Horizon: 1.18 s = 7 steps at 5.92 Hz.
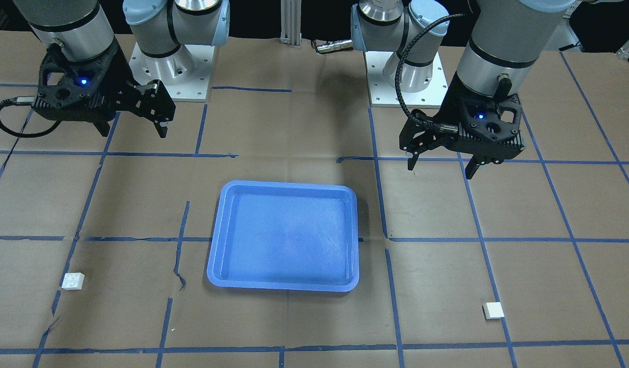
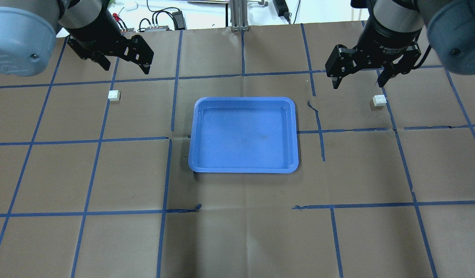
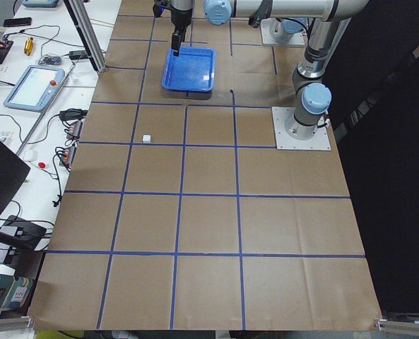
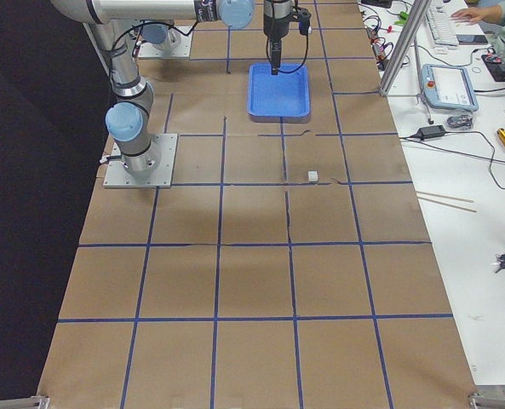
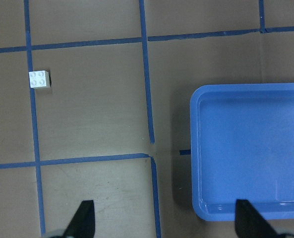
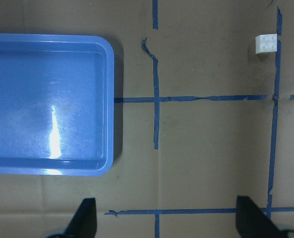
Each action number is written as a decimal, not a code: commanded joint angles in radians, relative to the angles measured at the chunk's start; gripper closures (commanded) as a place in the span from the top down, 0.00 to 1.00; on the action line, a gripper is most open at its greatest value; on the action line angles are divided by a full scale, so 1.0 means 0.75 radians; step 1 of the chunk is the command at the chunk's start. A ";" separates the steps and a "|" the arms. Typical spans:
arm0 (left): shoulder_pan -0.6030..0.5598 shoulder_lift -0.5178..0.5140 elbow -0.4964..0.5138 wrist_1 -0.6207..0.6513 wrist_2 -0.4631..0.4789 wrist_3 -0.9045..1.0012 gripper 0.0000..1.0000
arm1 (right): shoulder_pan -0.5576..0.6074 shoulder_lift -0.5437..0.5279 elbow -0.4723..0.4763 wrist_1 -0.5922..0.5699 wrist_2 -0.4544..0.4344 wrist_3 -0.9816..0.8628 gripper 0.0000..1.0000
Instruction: Assemble white blocks and place on blue tray
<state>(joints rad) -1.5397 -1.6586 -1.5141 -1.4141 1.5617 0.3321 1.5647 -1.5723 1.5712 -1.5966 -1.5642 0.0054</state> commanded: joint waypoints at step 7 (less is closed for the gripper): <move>0.343 -0.111 -0.033 0.016 -0.029 1.338 0.99 | -0.043 0.006 -0.003 -0.023 -0.003 -0.242 1.00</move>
<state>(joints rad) -1.3106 -1.6995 -1.5346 -1.4125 1.5370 1.1500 1.5492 -1.5695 1.5697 -1.6027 -1.5643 -0.0669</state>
